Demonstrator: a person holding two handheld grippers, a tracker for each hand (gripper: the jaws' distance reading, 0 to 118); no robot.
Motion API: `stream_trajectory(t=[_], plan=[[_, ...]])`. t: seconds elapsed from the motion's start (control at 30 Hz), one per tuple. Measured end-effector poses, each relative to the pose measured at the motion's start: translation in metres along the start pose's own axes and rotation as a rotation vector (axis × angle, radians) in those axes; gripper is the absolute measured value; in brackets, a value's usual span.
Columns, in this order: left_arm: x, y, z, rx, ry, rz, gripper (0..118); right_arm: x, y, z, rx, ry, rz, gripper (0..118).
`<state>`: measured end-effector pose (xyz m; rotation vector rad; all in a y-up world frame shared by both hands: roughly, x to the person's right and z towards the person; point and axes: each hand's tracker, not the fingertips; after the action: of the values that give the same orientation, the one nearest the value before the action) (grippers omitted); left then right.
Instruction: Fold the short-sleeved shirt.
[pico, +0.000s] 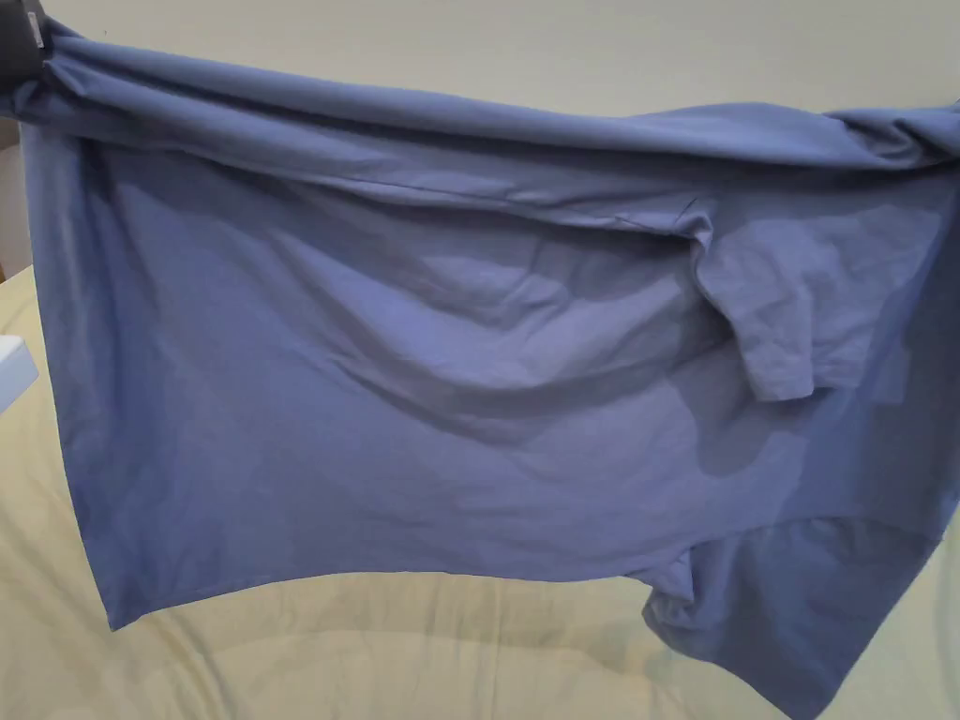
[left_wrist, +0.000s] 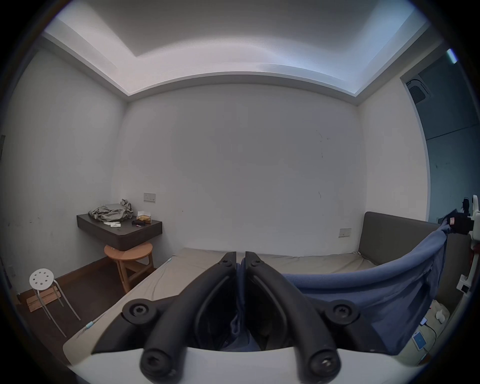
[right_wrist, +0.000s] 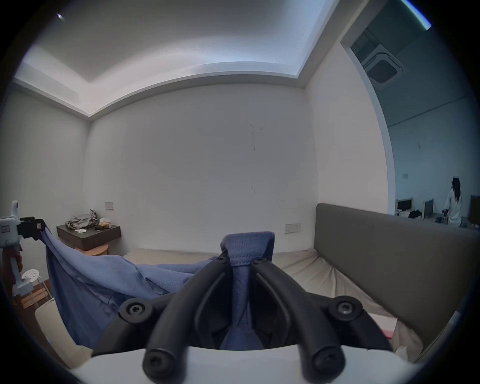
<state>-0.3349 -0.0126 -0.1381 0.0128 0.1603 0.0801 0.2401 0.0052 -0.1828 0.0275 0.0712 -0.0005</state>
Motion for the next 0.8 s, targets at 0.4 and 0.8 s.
stream_trajectory(t=[0.4,0.8], plan=[[0.009,0.030,-0.117,-0.018,0.013,-0.081,3,0.001,0.017,-0.113,-0.015,-0.020,0.032,8],[0.021,0.002,-0.245,-0.101,0.058,-0.104,3,-0.003,-0.019,-0.225,-0.066,-0.012,0.007,8]])
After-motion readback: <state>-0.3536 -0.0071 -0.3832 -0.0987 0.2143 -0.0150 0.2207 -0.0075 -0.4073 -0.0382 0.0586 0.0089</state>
